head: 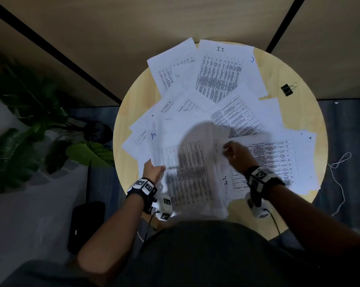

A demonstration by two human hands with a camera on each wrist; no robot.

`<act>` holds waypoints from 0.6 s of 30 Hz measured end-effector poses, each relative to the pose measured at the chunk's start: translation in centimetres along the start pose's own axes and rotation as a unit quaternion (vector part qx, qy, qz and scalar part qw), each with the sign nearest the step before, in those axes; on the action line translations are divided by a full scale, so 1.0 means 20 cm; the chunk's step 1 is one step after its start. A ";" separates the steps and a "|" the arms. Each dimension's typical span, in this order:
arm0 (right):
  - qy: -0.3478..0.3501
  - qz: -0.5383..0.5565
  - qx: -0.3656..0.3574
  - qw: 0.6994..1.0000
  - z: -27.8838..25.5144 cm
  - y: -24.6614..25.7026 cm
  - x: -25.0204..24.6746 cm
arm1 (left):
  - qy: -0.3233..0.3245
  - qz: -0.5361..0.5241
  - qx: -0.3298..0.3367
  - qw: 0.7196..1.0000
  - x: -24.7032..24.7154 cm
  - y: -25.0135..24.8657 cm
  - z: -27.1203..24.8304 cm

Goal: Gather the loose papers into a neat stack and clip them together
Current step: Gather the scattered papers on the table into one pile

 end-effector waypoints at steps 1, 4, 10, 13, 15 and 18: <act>-0.058 -0.040 0.004 0.997 0.03 -0.07 -0.08 | -0.012 -0.008 -0.001 1.000 -0.03 0.01 0.02; -0.095 -0.194 0.027 0.976 0.08 -0.27 -0.22 | -0.071 -0.019 0.014 0.997 -0.17 0.02 0.03; 0.000 -0.384 0.019 0.923 0.08 -0.36 -0.24 | -0.200 -0.017 0.006 0.980 -0.43 0.14 0.04; 0.062 -0.293 -0.022 0.954 0.09 -0.29 -0.21 | -0.246 -0.017 -0.009 0.969 -0.49 0.20 0.03; 0.101 -0.251 -0.090 0.959 0.09 -0.19 -0.17 | -0.257 -0.003 -0.021 0.966 -0.50 0.23 0.03; 0.064 -0.263 -0.196 0.943 0.06 0.02 -0.08 | -0.236 0.010 -0.035 0.971 -0.47 0.25 0.03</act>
Point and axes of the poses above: each hand's wrist, its own z-axis towards the middle knuckle, its own x-axis out of the palm, y = z × x, the point moved 4 cm from there along z, towards the middle knuckle, and after that the axes turned 9 degrees about -z, right-handed, at the moved point
